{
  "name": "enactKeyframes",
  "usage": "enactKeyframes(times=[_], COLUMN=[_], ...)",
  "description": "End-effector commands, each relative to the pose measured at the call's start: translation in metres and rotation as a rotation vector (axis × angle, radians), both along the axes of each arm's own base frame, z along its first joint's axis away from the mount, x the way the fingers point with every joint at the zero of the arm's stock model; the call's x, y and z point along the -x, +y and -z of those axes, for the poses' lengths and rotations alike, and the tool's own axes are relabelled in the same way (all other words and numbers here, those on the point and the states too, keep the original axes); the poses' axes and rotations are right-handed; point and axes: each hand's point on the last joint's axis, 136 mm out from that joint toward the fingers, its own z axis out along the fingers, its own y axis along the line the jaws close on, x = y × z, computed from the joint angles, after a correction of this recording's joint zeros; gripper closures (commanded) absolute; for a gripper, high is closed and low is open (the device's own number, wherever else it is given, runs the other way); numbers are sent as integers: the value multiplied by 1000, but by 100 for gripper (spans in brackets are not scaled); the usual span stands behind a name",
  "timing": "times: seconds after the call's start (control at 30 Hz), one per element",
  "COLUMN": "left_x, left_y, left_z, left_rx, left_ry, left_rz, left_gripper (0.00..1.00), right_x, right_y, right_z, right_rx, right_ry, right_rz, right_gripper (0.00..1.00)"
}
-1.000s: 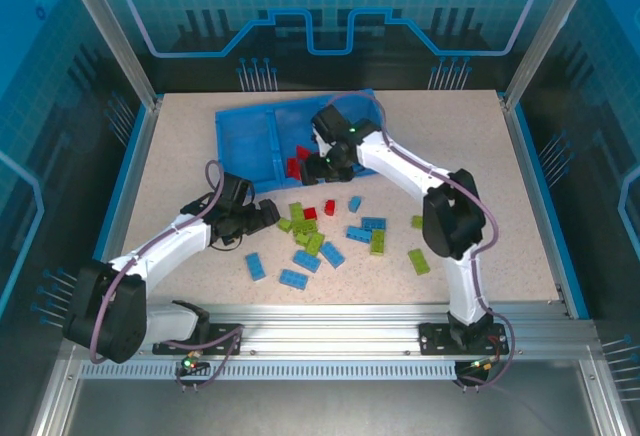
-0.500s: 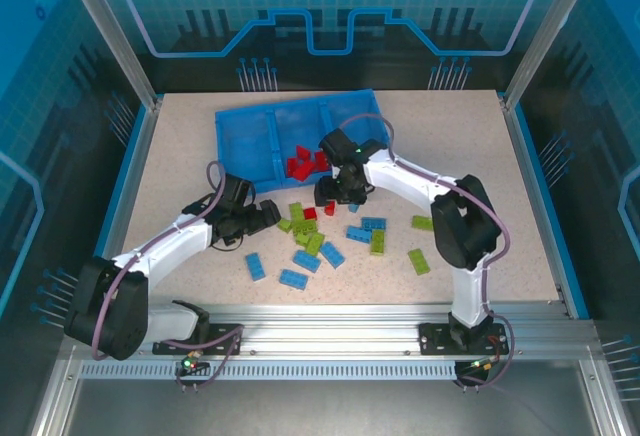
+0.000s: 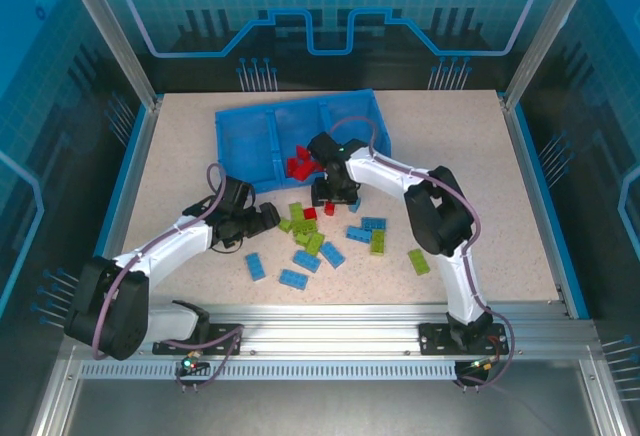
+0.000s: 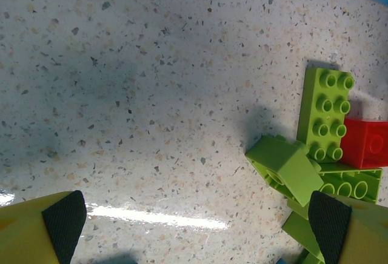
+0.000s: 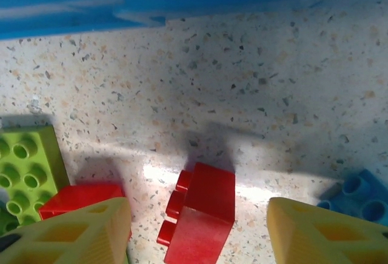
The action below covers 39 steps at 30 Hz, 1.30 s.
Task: Sort the legos into containers by color
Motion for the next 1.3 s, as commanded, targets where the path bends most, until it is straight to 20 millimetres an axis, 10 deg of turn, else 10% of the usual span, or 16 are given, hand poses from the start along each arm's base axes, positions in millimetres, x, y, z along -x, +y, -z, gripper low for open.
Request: enactKeyframes(times=[0.0,0.37,0.73,1.27], left_x=[2,3,3,4], left_y=[-1,0,-1,0], left_z=[5,7,10,8], left_rx=[13,7,14,11], left_ry=[17,19,24,19], left_rz=[-10,-8,-9,-11], left_gripper=[1,1,1,1], right_x=[6,11,-14,-72], right_y=[-1,-2,30,70], right_z=[11,14,-57,-32], right_rx=[53,67,-54,-194], right_ry=[34,54,-82,-54], right_rz=[1,-10,-71,-9], right_gripper=[44,73,77,78])
